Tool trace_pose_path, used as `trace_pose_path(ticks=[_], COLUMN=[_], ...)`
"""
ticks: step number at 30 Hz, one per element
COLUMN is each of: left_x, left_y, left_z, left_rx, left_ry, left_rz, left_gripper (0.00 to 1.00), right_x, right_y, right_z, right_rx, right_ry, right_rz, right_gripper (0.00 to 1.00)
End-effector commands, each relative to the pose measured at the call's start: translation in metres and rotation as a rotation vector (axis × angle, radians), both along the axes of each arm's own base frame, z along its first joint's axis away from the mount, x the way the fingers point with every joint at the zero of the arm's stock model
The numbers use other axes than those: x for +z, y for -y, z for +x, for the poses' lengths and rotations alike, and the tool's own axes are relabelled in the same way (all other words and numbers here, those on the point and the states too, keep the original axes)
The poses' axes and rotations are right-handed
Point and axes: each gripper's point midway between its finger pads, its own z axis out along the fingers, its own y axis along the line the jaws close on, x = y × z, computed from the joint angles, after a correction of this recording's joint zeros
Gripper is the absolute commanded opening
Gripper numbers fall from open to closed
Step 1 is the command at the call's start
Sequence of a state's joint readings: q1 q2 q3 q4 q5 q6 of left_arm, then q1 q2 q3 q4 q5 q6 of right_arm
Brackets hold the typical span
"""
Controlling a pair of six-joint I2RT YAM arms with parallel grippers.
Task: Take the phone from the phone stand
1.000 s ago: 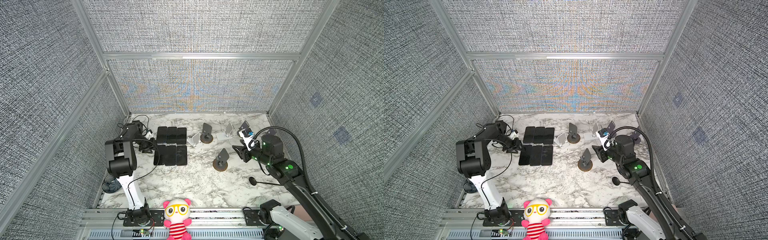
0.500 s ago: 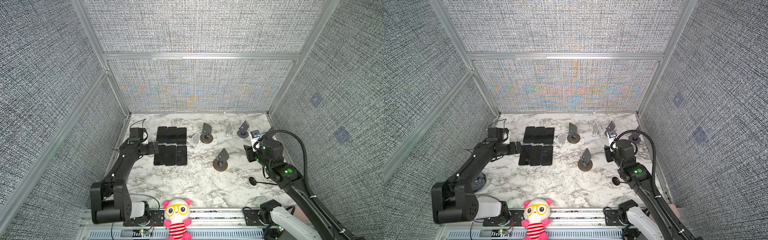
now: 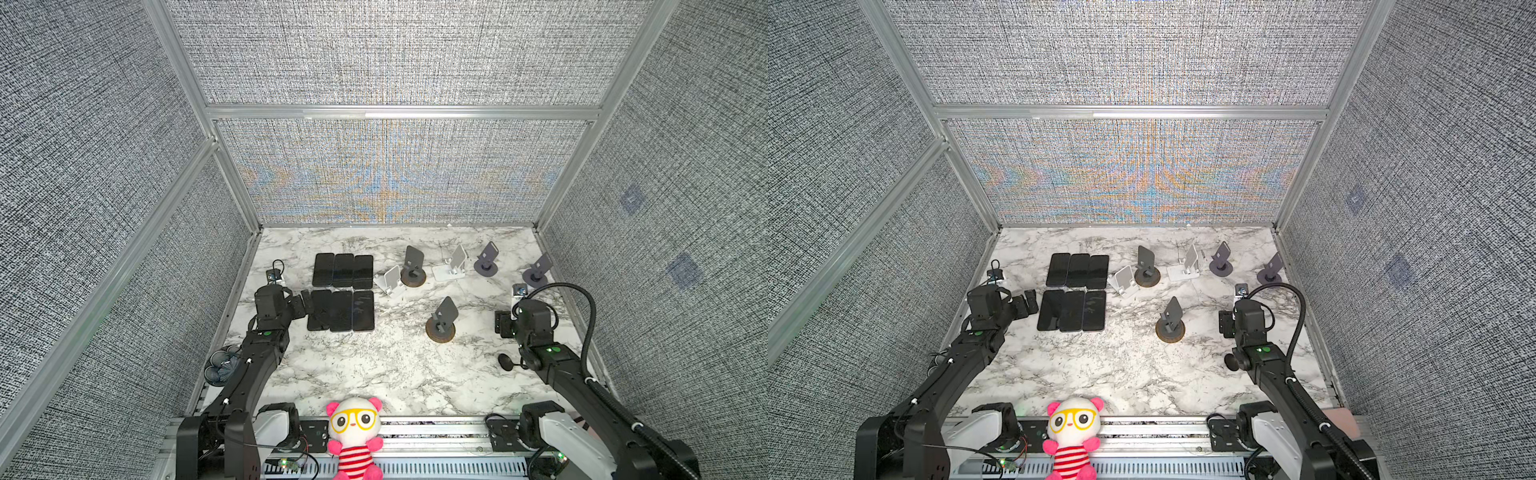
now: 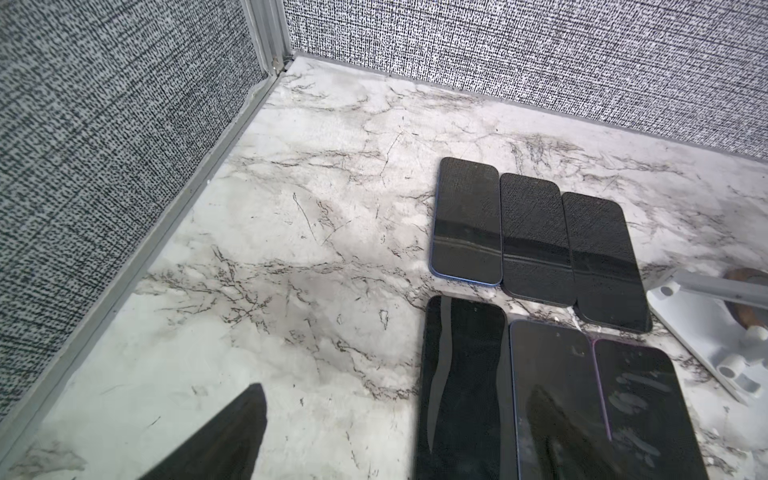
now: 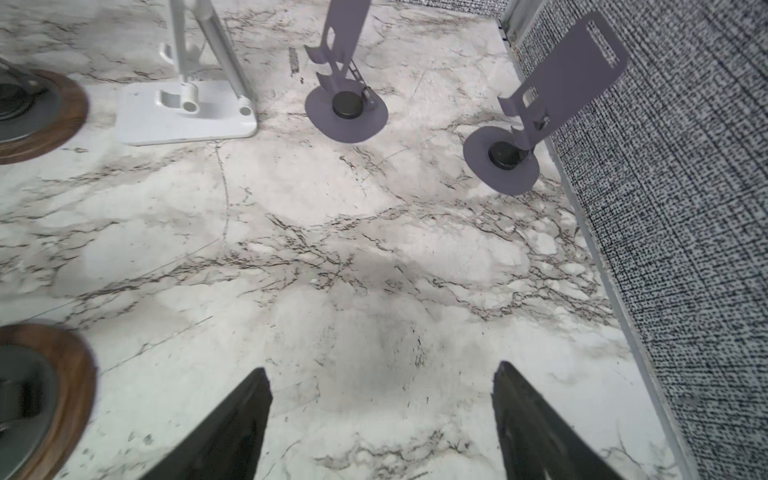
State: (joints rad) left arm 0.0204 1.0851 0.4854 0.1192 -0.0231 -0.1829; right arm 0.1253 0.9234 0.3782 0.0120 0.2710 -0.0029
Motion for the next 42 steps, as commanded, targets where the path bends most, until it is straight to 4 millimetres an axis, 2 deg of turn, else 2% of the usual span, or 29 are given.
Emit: trace_pose_path(ticks=[1,3,5,6,14,22,24,27,30,35,40,42], left_x=[0.03,0.027,0.02,0.016,-0.009,-0.008,-0.013,-0.019,-0.02,-0.021,-0.021,-0.025], left_y=[-0.001,-0.002,-0.002,-0.003,-0.014,-0.022,-0.026,-0.013,-0.011,-0.01,-0.003,-0.011], left_z=[0.019,0.022,0.026,0.028,0.038,0.045,0.049,0.061,0.06,0.06,0.055,0.049], left_rx=[-0.018,-0.025,-0.034,-0.032,0.031,0.07,0.099,-0.003,-0.012,-0.015,-0.063,0.001], left_ry=[0.156,0.147,0.13,0.127,0.144,0.168,0.155,0.165,0.149,0.152,0.192,0.203], left_rz=[0.048,0.068,0.084,0.088,0.109,0.139,0.131,0.16,0.151,0.154,0.156,0.139], left_gripper=[0.98,0.98,0.98,0.98,0.99,0.99,0.99,0.99,0.99,0.99,0.99,0.99], right_x=[0.021,0.017,0.013,0.013,0.012,0.015,0.016,0.017,0.015,-0.008,-0.011,-0.01], right_y=[0.001,0.002,0.002,0.002,0.004,0.002,0.002,0.0,-0.001,-0.001,0.004,0.003], right_z=[0.018,0.019,0.02,0.021,0.026,0.042,0.048,0.055,0.063,0.072,0.07,0.074], right_rx=[-0.017,-0.014,-0.01,-0.008,-0.005,0.009,0.011,0.015,0.015,0.005,-0.024,-0.012], right_ry=[0.161,0.18,0.197,0.207,0.265,0.307,0.321,0.342,0.365,0.379,0.357,0.377], right_rz=[0.032,0.028,0.022,0.019,0.009,0.016,0.019,0.035,0.062,0.071,0.078,0.076], right_gripper=[0.83,0.88,0.98,0.99,0.99,0.99,0.99,0.99,0.99,0.99,0.99,0.99])
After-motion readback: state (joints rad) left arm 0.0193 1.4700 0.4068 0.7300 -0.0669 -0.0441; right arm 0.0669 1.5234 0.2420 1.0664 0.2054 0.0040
